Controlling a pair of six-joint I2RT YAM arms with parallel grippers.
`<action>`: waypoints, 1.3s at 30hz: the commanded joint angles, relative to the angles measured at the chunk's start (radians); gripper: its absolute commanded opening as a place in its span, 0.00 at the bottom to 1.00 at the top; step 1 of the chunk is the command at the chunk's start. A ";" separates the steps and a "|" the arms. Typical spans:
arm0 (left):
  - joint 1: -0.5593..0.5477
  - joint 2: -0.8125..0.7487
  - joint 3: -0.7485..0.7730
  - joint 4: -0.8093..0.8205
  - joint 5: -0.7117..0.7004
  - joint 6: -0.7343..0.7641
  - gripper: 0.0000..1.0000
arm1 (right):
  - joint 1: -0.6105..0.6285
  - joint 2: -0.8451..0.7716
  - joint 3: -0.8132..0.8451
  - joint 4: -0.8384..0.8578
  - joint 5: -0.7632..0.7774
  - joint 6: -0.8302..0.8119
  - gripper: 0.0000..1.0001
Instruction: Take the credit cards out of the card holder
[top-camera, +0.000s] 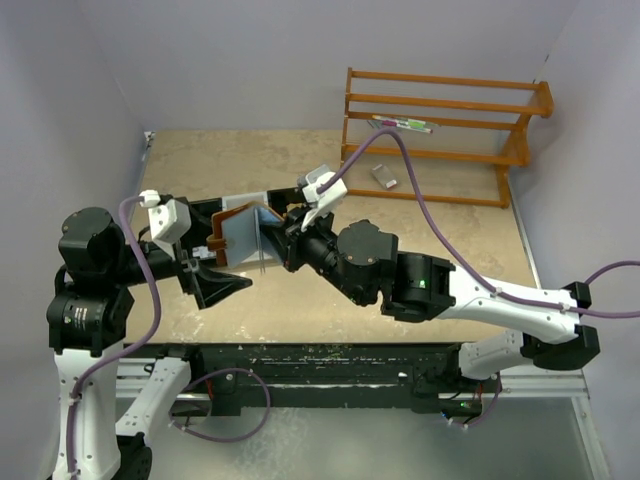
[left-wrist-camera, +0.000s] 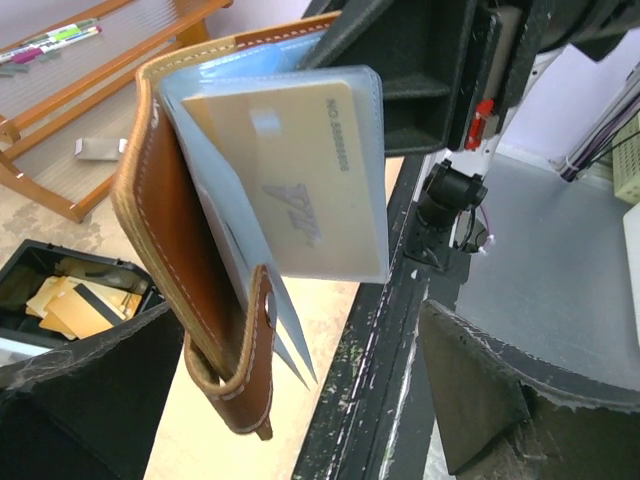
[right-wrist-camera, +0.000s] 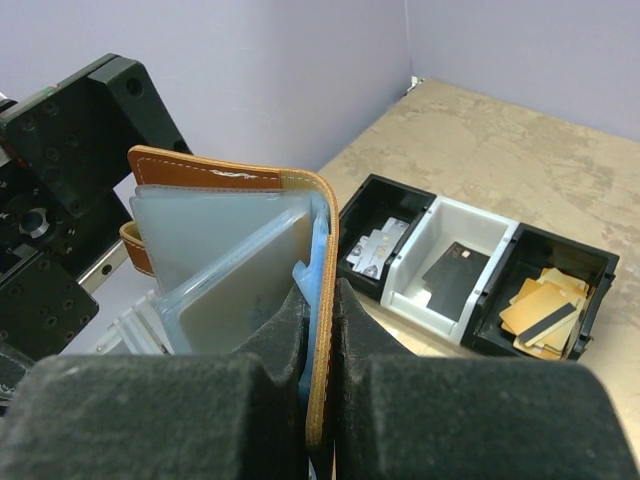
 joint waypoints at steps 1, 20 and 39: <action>-0.003 -0.005 -0.006 0.068 -0.018 -0.074 0.99 | 0.015 0.009 0.059 0.049 0.067 -0.013 0.00; -0.002 -0.022 -0.066 0.131 -0.118 -0.132 0.99 | 0.028 0.022 0.072 0.045 0.109 -0.024 0.00; -0.002 -0.020 -0.083 0.193 -0.094 -0.184 0.99 | 0.049 0.053 0.105 0.033 0.170 -0.056 0.00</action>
